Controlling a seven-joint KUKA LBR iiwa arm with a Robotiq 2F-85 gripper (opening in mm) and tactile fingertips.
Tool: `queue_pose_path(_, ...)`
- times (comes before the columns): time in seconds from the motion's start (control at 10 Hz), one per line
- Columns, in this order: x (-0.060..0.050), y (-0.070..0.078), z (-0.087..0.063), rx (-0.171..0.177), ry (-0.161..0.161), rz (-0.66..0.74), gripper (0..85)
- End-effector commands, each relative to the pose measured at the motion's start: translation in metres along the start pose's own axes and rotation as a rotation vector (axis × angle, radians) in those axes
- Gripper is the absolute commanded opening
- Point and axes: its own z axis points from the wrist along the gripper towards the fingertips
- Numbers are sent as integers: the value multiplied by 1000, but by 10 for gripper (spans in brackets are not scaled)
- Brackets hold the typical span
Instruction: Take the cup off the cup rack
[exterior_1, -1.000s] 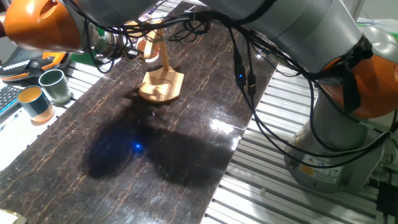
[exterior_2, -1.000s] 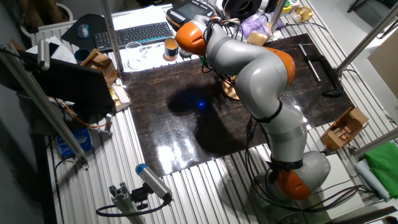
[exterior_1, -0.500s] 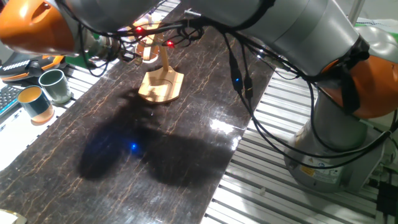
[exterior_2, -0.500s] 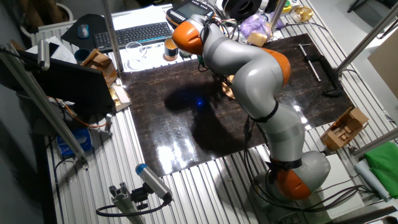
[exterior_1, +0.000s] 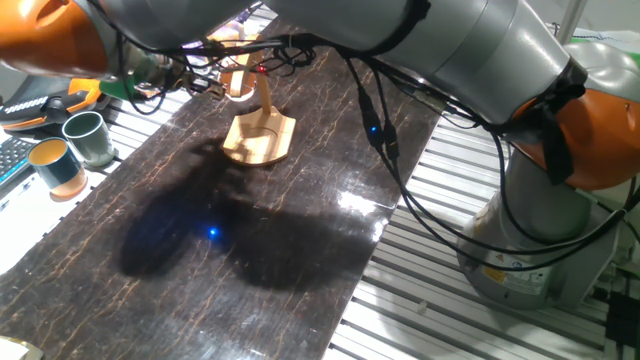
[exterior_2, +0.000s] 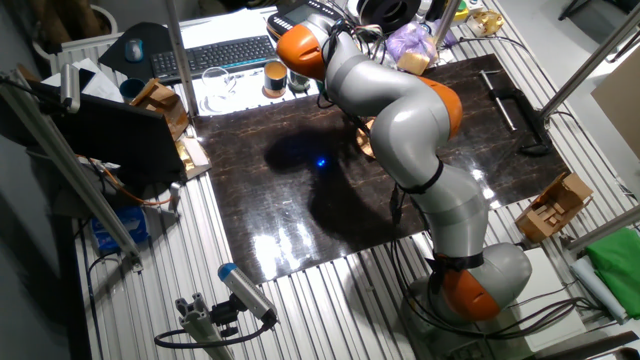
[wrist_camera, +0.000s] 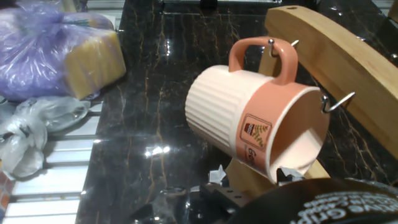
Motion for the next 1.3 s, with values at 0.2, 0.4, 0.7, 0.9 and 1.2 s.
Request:
queue_pose_path(0.2, -4, -1, 3, -5, -8, -14, 463)
queue_pose_path(0.4, -8, 0, 5, -8, -3, -23, 460)
queue_pose_path(0.7, -8, -1, 3, -1, 11, -30, 440)
queue_pose_path(0.9, -8, 0, 3, -1, 6, -36, 407)
queue_pose_path(1.2, -7, -1, 2, 2, 9, -41, 367)
